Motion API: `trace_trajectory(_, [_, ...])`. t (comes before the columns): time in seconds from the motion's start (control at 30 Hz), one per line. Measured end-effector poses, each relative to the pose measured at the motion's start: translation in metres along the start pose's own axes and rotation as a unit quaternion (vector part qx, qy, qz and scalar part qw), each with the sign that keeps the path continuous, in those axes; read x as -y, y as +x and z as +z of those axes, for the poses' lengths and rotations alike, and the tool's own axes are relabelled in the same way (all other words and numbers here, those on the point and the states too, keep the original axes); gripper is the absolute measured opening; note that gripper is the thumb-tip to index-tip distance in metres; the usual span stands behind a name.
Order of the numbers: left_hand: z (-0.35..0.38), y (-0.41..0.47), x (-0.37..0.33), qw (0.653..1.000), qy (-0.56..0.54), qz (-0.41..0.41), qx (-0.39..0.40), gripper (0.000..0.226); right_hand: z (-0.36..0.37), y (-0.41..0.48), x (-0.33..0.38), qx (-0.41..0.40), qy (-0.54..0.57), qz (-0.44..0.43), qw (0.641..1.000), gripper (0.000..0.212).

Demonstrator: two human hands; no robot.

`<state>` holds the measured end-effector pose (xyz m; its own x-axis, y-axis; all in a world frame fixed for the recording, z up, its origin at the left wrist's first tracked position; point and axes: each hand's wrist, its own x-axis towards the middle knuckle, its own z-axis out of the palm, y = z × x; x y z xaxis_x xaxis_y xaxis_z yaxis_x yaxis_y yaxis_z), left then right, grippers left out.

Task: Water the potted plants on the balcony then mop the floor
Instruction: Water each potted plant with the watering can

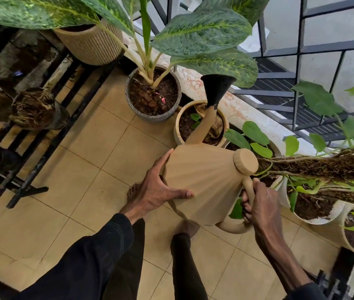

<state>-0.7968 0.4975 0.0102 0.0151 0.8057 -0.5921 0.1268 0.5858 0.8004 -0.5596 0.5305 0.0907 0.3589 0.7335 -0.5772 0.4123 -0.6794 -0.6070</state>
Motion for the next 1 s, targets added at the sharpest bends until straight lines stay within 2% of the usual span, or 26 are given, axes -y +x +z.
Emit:
trace_trajectory(0.27, [-0.036, -0.004, 0.010, 0.999, -0.030, -0.028, -0.006, 0.138, 0.032, -0.009, 0.025, 0.019, -0.016, -0.007, 1.000, 0.062])
trace_trajectory(0.47, [-0.070, -0.008, 0.008, 0.991, -0.092, -0.097, 0.007, 0.142, 0.059, -0.009, 0.061, 0.028, -0.054, -0.078, 0.995, 0.060])
trace_trajectory(0.67, [-0.097, -0.004, -0.008, 0.961, -0.204, -0.185, -0.007, 0.136, 0.078, -0.007, 0.122, 0.045, -0.129, -0.182, 0.974, 0.062])
trace_trajectory(0.8, [-0.117, 0.000, -0.025, 0.937, -0.265, -0.226, -0.010, 0.132, 0.089, -0.010, 0.169, 0.059, -0.154, -0.184, 0.969, 0.058])
trace_trajectory(1.0, [-0.137, -0.010, -0.060, 0.923, -0.295, -0.248, -0.005, 0.139, 0.092, -0.019, 0.221, 0.068, -0.188, -0.188, 0.961, 0.054])
